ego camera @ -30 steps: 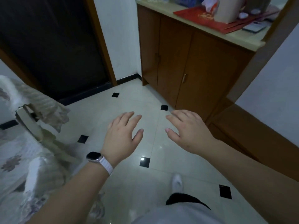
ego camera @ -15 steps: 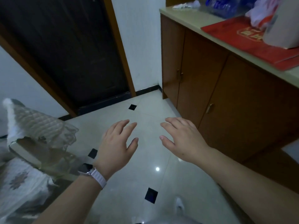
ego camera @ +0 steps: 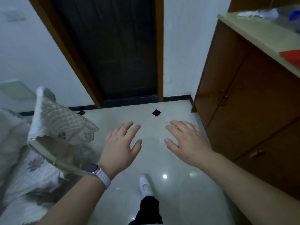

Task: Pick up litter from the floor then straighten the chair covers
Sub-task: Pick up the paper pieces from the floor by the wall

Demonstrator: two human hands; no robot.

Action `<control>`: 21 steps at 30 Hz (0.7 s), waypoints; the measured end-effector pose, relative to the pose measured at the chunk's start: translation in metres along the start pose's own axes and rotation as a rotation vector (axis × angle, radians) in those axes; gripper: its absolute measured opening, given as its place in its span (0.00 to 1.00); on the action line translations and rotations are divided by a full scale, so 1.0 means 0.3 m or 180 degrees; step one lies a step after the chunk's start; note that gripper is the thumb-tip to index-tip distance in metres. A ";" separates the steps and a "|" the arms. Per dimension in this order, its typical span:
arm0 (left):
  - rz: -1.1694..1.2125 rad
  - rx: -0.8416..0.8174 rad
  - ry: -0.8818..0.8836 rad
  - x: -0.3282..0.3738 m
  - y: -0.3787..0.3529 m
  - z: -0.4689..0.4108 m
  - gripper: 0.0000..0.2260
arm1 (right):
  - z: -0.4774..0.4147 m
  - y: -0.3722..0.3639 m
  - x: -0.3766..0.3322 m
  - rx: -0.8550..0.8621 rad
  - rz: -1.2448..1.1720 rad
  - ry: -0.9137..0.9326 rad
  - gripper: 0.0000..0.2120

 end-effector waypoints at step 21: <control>0.0196 0.0217 0.0751 -0.827 -0.114 -0.780 0.21 | -1.264 -0.052 -0.270 -0.0474 0.0369 0.0493 0.25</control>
Point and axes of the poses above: each hand's wrist, its own z-axis away from the middle knuckle, its own y-axis out of the back of the hand, x = y × z, the point moved 2 cm from there along -z, towards the middle knuckle, and after that the axes turned 6 degrees about -z, right-handed, at the moved point
